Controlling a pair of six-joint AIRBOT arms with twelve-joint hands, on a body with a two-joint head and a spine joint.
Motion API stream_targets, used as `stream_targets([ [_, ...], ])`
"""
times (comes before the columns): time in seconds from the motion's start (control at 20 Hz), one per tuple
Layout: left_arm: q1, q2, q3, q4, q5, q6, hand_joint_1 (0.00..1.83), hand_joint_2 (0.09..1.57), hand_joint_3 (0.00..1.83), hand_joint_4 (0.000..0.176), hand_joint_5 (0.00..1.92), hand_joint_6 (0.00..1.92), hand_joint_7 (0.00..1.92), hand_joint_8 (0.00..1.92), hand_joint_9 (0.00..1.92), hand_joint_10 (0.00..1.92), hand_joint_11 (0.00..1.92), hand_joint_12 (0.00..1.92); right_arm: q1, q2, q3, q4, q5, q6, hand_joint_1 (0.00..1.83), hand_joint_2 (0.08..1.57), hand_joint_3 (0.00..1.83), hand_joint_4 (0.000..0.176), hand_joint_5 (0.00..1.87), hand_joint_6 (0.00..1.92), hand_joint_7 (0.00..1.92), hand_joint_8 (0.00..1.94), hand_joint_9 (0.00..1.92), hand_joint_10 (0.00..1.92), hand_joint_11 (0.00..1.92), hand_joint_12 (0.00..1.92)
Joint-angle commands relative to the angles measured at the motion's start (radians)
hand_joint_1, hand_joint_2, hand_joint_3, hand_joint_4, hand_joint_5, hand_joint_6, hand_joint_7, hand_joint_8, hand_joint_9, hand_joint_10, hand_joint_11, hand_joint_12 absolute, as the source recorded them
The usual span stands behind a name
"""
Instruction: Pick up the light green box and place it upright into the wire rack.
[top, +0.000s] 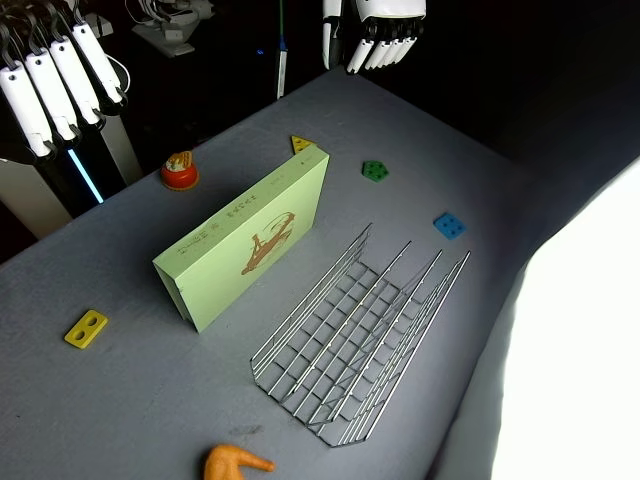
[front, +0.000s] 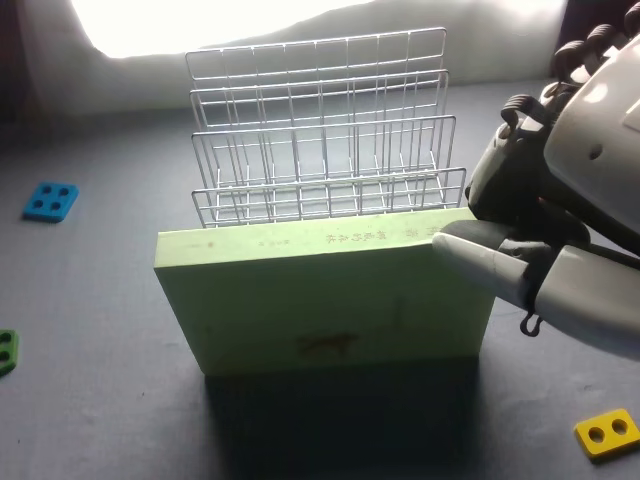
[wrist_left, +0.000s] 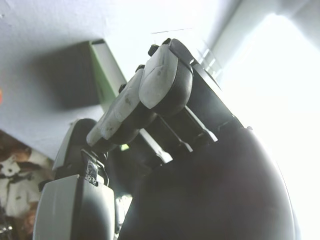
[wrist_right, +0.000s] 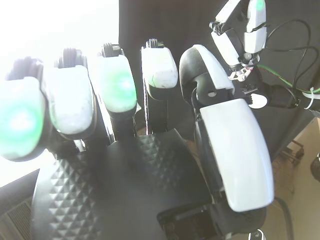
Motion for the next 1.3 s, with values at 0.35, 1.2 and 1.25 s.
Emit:
stream_targets([
  [0.35, -0.014, 0.001, 0.0, -0.016, 0.077, 0.002, 0.11, 1.22, 0.01, 0.038, 0.01, 0.01, 0.0, 0.0, 0.0, 0.0, 0.0, 0.01, 0.012, 0.001, -0.004, -0.01, 0.085, -0.003, 0.22, 1.11, 0.01, 0.0, 0.02, 0.0, 0.04, 0.0, 0.04, 0.01, 0.0, 0.15],
  [1.2, -0.014, 0.001, 0.003, -0.016, 0.077, 0.002, 0.09, 1.2, 0.0, 0.049, 0.02, 0.01, 0.04, 0.01, 0.03, 0.01, 0.04, 0.03, 0.052, -0.287, 0.12, 0.57, 0.085, -0.279, 0.83, 1.0, 0.0, 0.0, 0.0, 0.0, 0.0, 0.0, 0.0, 0.0, 0.0, 0.0],
  [1.25, -0.014, 0.001, 0.004, -0.016, 0.077, 0.002, 0.08, 1.21, 0.0, 0.05, 0.02, 0.0, 0.03, 0.0, 0.02, 0.01, 0.03, 0.03, 0.058, -0.316, 0.136, 0.643, 0.102, -0.323, 0.95, 0.99, 0.0, 0.0, 0.0, 0.0, 0.0, 0.0, 0.01, 0.0, 0.0, 0.0],
])
